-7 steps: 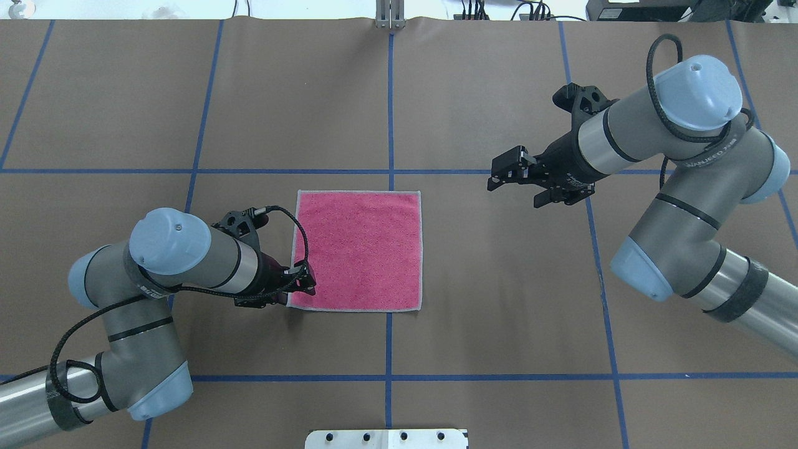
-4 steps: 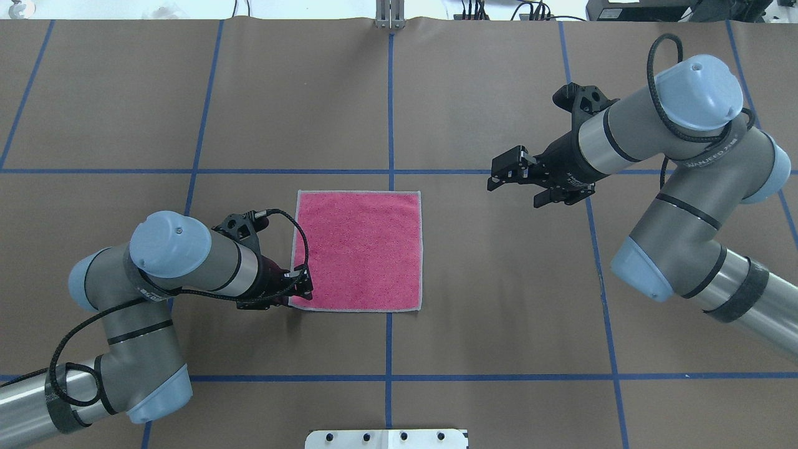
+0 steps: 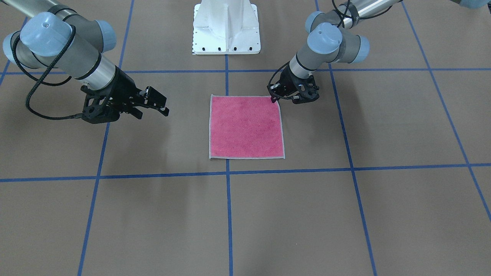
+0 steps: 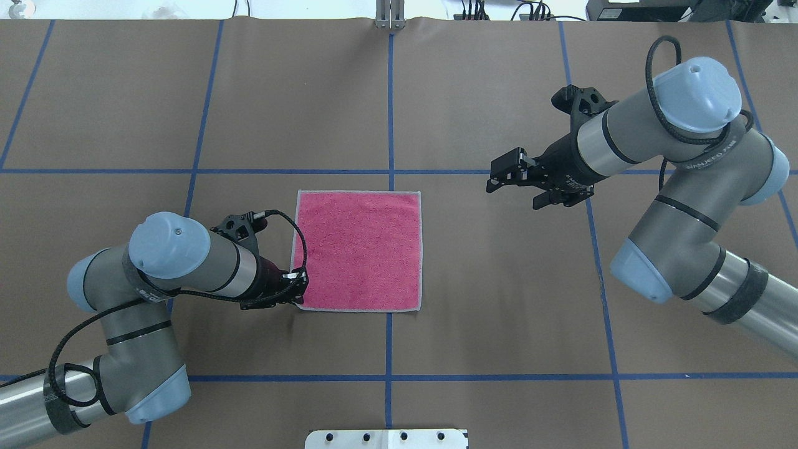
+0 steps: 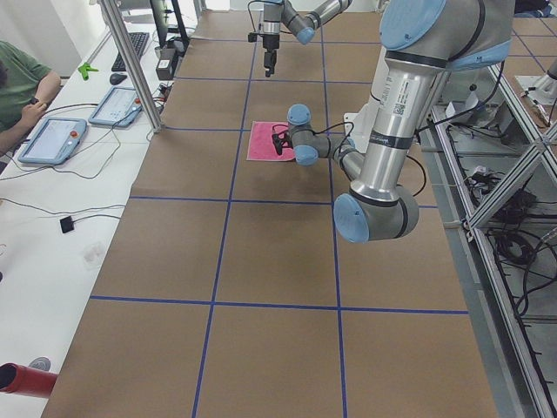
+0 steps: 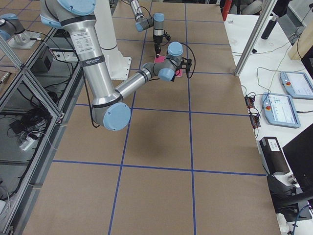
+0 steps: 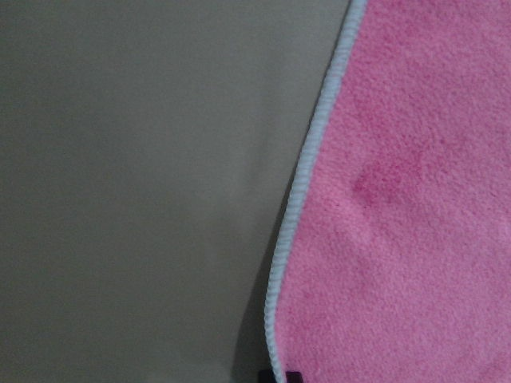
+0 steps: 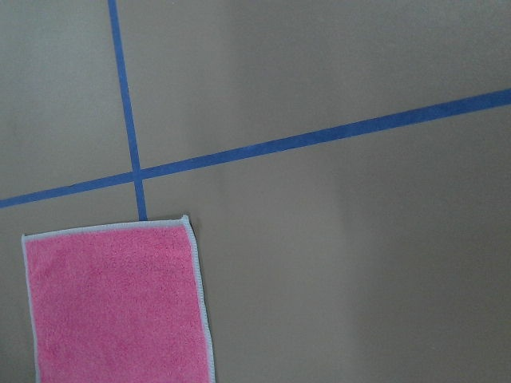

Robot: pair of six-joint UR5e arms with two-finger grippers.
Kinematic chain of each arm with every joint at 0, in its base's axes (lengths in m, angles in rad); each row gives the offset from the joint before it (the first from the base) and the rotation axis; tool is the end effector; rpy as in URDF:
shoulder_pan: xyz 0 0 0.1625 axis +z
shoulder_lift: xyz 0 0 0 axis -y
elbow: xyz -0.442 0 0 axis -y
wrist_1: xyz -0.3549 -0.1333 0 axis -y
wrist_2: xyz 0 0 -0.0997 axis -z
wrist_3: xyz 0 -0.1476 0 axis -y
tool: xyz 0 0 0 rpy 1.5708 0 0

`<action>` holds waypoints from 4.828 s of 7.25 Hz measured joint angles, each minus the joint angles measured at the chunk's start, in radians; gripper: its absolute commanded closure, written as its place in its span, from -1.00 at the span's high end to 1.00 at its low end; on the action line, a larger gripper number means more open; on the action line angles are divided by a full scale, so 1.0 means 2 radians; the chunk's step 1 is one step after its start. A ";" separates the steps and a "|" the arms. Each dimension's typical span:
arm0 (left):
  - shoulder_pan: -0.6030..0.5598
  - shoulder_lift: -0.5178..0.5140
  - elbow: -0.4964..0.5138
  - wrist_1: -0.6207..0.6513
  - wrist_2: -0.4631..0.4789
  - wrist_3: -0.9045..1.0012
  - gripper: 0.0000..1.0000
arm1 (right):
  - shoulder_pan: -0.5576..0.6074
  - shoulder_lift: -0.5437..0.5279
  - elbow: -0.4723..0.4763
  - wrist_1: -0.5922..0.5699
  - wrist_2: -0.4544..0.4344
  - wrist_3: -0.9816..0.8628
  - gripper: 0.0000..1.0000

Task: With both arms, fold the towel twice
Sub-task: 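Pinch the towel edge with the left gripper while the right gripper reaches the opposite edge, then grasp the towel's opposite edge with the right gripper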

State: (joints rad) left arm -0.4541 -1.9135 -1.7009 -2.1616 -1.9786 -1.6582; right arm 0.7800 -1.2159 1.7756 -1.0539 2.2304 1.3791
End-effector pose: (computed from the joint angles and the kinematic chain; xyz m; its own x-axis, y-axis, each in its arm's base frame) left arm 0.5346 -0.3441 0.3958 0.4269 -0.2975 -0.8540 0.1289 0.9547 -0.2682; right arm -0.3995 -0.4555 0.3561 0.3638 0.1482 0.9196 -0.1048 0.9875 -0.1176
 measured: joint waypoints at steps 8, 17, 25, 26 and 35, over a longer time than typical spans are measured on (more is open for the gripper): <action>0.000 -0.009 -0.005 0.002 -0.005 0.000 -1.00 | -0.103 0.021 -0.005 -0.005 -0.078 0.055 0.96; -0.001 -0.016 -0.010 0.000 -0.005 0.000 -1.00 | -0.191 0.064 -0.059 -0.007 -0.163 0.086 0.58; -0.002 -0.013 -0.011 0.000 -0.005 0.000 -1.00 | -0.197 0.070 -0.066 -0.007 -0.163 0.089 -0.86; -0.002 -0.013 -0.011 0.000 -0.005 0.000 -1.00 | -0.198 0.071 -0.067 -0.007 -0.163 0.095 -1.00; -0.026 -0.016 -0.022 0.002 -0.006 0.000 -1.00 | -0.168 0.079 -0.054 -0.001 -0.158 0.098 -1.00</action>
State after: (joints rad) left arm -0.5070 -1.9457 -1.7452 -2.1574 -1.9900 -1.6580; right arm 0.4448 -1.0575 1.6683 -1.0556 1.9151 1.5747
